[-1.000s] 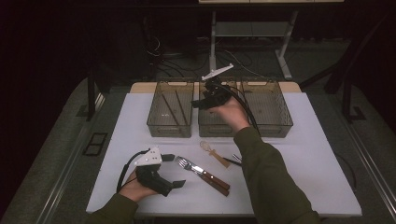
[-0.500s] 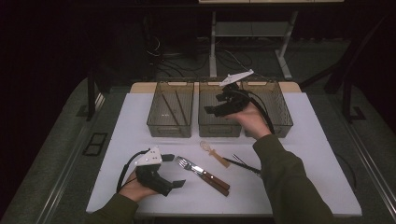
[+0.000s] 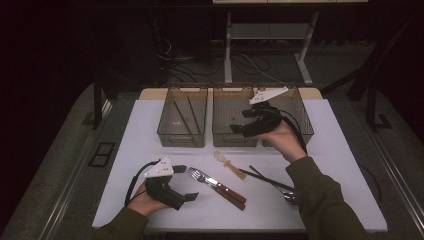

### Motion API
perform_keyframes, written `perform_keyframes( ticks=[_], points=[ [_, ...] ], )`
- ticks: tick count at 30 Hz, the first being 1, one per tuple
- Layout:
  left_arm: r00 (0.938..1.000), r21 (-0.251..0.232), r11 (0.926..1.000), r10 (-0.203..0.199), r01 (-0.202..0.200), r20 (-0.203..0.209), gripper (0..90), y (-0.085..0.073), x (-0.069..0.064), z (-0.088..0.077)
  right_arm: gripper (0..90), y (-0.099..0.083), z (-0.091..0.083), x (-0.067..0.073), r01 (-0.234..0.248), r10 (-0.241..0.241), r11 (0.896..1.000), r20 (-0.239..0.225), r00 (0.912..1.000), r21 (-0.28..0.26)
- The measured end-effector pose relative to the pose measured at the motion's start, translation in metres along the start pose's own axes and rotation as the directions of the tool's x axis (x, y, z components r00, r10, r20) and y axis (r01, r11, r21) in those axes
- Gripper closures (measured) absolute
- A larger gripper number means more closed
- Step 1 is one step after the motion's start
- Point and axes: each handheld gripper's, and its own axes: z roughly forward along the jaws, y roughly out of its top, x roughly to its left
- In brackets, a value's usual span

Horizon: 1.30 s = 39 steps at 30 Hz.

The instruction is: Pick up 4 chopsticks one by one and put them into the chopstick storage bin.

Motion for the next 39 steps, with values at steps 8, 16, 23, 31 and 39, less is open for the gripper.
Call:
perform_keyframes(
  ticks=[8,16,23,31,39],
  points=[
    [1.0000,-0.002,1.0000,-0.005,0.005,-0.006,0.0,-0.001,0.000,0.000,24.9,-0.024,-0.013,-0.005,-0.020,0.020,1.000,-0.009,0.9998,-0.008],
    [0.9999,0.000,1.0000,-0.007,0.007,-0.010,0.0,-0.001,0.001,0.000,24.9,-0.051,-0.025,-0.007,-0.034,0.034,0.999,-0.031,0.9990,-0.010],
    [0.9999,0.008,0.9999,-0.007,0.007,-0.015,0.0,-0.002,0.002,0.000,24.8,-0.072,-0.035,-0.006,-0.030,0.029,0.999,-0.031,0.9991,-0.018],
    [0.9997,0.006,0.9999,-0.010,0.010,-0.020,0.0,-0.003,0.005,-0.001,24.8,-0.095,-0.048,-0.006,-0.032,0.032,0.999,-0.020,0.9993,-0.024],
    [0.9995,0.011,0.9998,-0.016,0.016,-0.028,0.0,-0.003,0.009,-0.003,24.8,-0.115,-0.065,-0.004,-0.026,0.025,0.999,-0.013,0.9996,-0.032]
  ],
)
